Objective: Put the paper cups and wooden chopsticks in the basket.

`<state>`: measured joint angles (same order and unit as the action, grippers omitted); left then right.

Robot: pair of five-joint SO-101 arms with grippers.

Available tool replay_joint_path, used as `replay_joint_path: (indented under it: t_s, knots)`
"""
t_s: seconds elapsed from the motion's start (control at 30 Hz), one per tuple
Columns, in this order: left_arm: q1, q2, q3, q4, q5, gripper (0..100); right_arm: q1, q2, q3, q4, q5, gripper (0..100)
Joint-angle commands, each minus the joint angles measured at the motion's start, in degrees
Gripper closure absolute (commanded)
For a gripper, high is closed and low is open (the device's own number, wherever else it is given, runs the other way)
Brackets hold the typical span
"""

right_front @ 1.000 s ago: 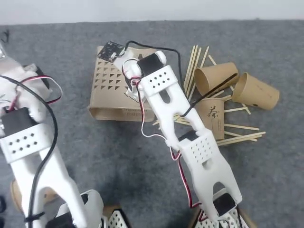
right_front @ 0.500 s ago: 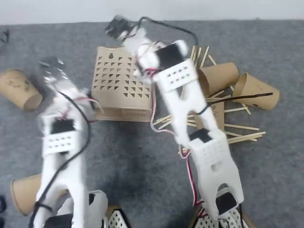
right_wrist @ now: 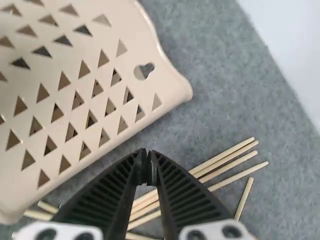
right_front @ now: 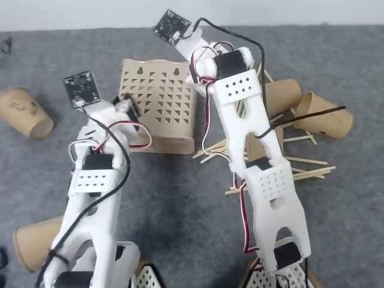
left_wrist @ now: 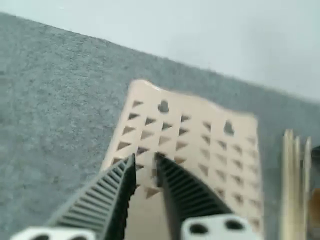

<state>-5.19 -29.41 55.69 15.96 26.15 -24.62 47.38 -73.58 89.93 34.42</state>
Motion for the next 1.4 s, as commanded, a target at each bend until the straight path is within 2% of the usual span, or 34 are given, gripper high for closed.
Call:
replay_joint_path:
  t_s: [0.0, 0.4, 0.57, 0.7, 0.77, 0.87, 1.0, 1.17, 1.37]
  knots:
    - [2.73, -0.26, -1.80, 0.97, 2.81, 87, -0.57, -1.54, -2.46, 2.15, 0.88, 99.1]
    - [8.44, 0.88, 3.91, 0.88, -5.19, 88, -0.48, -2.07, -17.23, 12.62, 0.88, 99.1]
    - [10.99, 10.99, 2.07, 0.88, -8.88, 89, 0.48, -2.33, -21.45, 12.79, 0.62, 99.1]
    - [8.18, 20.31, -4.35, 1.85, -9.14, 89, 0.66, -2.24, -21.54, 12.88, 0.62, 99.1]
    - [7.74, 22.86, -7.78, 6.68, -9.14, 89, 1.10, -1.98, -21.54, 12.79, 0.62, 99.1]
    - [8.09, 22.86, -12.00, 19.60, -9.67, 89, 1.36, -1.63, -21.45, 12.62, 0.70, 99.1]
    - [8.35, 22.95, -13.85, 30.86, -19.78, 89, 1.45, -1.63, -21.45, 12.53, 0.53, 99.1]
    - [5.19, 22.95, -11.30, 34.81, -35.43, 99, 1.45, -1.63, -21.45, 12.53, 0.53, 99.1]
    - [-2.29, 22.86, -9.80, 43.08, -51.69, 98, 1.54, -1.63, -21.45, 12.53, 0.53, 99.1]
